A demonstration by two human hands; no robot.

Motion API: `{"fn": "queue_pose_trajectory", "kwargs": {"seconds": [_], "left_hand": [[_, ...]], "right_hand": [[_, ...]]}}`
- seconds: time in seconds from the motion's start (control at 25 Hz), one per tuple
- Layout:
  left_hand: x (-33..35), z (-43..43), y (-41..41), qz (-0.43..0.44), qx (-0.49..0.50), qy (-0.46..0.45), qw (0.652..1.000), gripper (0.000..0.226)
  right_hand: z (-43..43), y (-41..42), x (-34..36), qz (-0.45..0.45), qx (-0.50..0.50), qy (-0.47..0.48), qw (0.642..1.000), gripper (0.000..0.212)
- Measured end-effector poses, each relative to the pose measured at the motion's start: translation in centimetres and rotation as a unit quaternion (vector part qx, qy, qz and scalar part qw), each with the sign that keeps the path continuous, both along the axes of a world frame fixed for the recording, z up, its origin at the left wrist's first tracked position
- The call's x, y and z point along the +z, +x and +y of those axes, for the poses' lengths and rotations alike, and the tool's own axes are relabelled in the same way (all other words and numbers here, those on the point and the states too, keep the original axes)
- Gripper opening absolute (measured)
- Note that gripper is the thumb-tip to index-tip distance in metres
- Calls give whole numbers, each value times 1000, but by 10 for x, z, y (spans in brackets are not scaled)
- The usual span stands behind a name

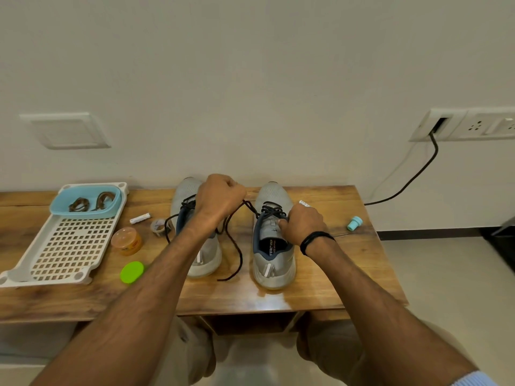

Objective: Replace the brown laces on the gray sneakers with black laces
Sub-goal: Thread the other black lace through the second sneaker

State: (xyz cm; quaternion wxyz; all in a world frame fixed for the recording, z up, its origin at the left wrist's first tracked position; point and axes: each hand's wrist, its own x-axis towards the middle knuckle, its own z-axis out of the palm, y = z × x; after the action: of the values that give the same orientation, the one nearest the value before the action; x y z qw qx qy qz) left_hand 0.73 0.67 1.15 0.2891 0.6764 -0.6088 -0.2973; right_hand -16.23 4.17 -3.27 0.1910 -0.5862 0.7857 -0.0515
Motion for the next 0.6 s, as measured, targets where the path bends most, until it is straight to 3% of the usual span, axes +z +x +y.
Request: {"fn": "queue_pose_trajectory", "kwargs": {"seconds": [0.08, 0.12, 0.2, 0.24, 0.28, 0.36, 0.48, 0.6], "left_hand": [[3, -1, -3, 157, 25, 4, 987, 18], [7, -1, -7, 256, 31, 43, 965, 22], [15, -2, -11, 411, 22, 122, 903, 31], [16, -1, -12, 442, 4, 139, 886, 34], [16, -1, -12, 441, -20, 143, 886, 38], [11, -2, -10, 345, -72, 94, 931, 44], [4, -5, -10, 199, -85, -10, 976, 49], [3, -6, -12, 217, -41, -15, 975, 47]], "right_hand": [[1, 1, 5, -3, -4, -18, 1000, 30], [2, 3, 8, -19, -8, -58, 998, 29], [3, 9, 16, -112, -17, -179, 977, 27], [4, 12, 22, -184, -17, -221, 958, 26], [5, 16, 27, -252, -15, -238, 938, 25], [4, 21, 28, -304, 8, -214, 928, 25], [4, 25, 15, -212, 106, -111, 965, 40], [5, 31, 11, -210, 127, -112, 963, 44]]}}
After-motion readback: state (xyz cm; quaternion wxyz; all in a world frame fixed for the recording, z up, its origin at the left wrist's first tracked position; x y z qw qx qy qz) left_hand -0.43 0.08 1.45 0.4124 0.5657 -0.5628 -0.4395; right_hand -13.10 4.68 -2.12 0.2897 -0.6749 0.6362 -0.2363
